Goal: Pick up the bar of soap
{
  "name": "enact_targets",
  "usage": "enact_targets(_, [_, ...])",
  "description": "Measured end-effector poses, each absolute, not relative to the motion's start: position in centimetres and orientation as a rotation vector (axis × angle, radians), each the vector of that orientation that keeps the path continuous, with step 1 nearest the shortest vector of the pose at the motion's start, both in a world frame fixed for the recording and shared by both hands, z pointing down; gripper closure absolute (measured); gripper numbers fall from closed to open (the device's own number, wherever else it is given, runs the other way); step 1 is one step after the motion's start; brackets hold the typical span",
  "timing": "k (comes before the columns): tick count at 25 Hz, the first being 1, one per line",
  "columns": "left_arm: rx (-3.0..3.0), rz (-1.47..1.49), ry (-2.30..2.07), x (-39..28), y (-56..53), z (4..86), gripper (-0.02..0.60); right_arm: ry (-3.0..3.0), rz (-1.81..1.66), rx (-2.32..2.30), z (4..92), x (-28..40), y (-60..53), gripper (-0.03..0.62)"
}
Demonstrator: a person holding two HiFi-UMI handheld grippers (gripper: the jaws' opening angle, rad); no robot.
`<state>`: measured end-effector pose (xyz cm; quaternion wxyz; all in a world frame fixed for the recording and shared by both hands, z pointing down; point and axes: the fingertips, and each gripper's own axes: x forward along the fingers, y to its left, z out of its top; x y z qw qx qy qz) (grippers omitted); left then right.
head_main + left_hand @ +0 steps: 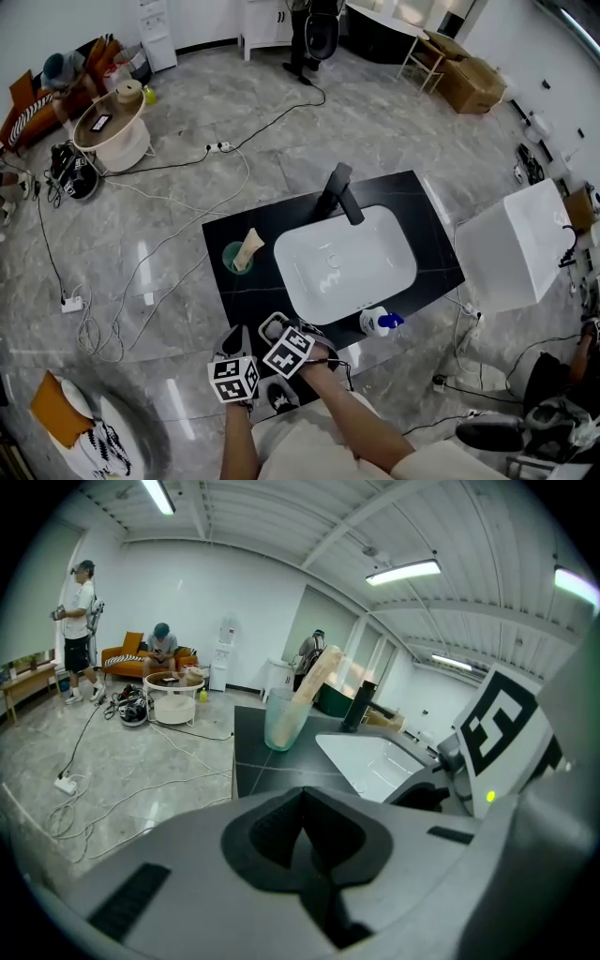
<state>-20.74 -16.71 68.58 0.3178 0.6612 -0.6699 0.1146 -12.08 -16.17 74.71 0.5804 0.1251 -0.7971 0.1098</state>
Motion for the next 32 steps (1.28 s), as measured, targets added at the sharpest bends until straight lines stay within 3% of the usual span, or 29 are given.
enact_targets(32, [1.77, 0.33, -1.833, -22.0, -13.1, 66.1, 0.575, -2.215, 0.363, 0.605, 71.9, -11.9, -18.0, 0.405])
